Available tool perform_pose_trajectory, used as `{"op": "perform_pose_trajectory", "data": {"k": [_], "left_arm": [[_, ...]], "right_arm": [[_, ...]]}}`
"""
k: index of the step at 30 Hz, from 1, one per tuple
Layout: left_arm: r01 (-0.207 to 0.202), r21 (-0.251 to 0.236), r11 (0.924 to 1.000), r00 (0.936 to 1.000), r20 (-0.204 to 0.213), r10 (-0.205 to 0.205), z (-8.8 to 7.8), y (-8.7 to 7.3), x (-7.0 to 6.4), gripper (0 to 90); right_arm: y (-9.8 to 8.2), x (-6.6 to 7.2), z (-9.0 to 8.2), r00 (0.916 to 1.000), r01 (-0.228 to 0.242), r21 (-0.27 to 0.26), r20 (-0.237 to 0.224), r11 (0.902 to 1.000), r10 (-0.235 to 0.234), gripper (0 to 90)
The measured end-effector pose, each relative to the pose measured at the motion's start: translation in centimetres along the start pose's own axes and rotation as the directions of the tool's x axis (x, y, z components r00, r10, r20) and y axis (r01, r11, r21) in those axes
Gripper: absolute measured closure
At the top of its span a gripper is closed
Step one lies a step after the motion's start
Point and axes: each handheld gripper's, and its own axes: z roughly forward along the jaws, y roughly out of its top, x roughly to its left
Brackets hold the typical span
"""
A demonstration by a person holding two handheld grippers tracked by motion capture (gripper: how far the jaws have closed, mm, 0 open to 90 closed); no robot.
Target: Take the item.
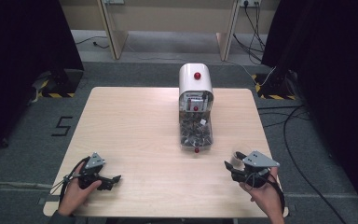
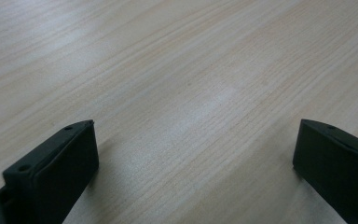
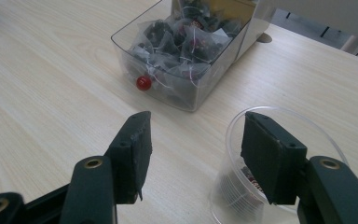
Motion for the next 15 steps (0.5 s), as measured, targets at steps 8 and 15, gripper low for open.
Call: {"op": "perform_pose_trajectory", "data": {"k": [8,15], "left_arm": [[0.0,0.0,1.0,1.0,0.001,0.0,0.0,0.0,0.0,0.0],[0.0,0.0,1.0,1.0,0.0,0.0,0.0,0.0,0.0,0.0]], "right_arm": [[-0.2,0.5,-1.1,1.0,-0.001,-0.016,0.0,0.9999,0.001,43.2],[-0.7,1.0,-1.7,1.0,-0.002,-0.012,-0.003,0.9999,0.002,43.0]]}}
